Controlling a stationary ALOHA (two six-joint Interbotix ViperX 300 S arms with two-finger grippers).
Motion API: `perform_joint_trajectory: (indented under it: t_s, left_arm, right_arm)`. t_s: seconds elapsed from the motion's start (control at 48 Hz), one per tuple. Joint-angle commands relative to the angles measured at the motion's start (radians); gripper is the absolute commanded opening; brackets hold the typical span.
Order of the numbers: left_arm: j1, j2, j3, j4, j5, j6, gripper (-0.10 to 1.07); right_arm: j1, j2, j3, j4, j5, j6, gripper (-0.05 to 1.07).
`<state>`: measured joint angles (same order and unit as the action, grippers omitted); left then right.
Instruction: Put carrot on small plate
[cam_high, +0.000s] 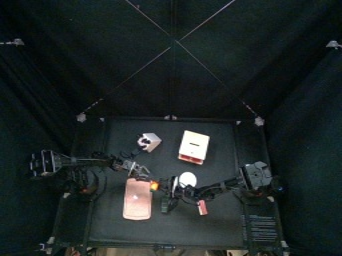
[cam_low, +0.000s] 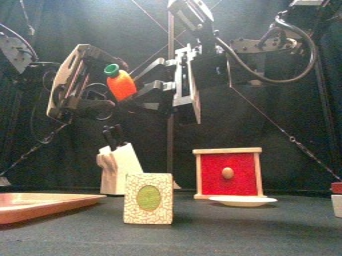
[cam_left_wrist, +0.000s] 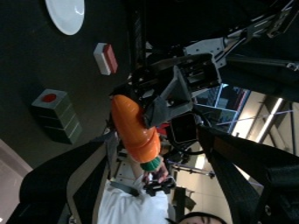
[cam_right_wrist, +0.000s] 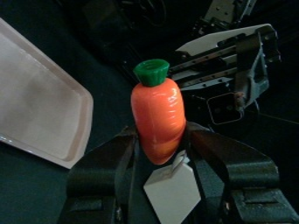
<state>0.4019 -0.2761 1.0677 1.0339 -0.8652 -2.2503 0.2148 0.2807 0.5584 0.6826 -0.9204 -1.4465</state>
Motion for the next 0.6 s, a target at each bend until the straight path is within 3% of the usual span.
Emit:
perform_joint_trajectory:
  t_s: [0.0,0.208,0.583]
  left_arm:
    - [0.014,-0.002,-0.017,0.006,-0.002,0.005,1.03]
    - [0.048,-0.002,-0.043,0.043,0.018,0.037,1.03]
    - [0.052,-0.009,-0.086,0.074,0.017,0.098,1.03]
  right_arm:
    - [0.008,-0.046,-0.008,0.023,-0.023,0.005,0.73]
    - [0.031,-0.075,-0.011,0.153,-0.069,0.009,0.73]
    - [0.077,-0.127,-0.064,0.531,-0.118,0.011,0.73]
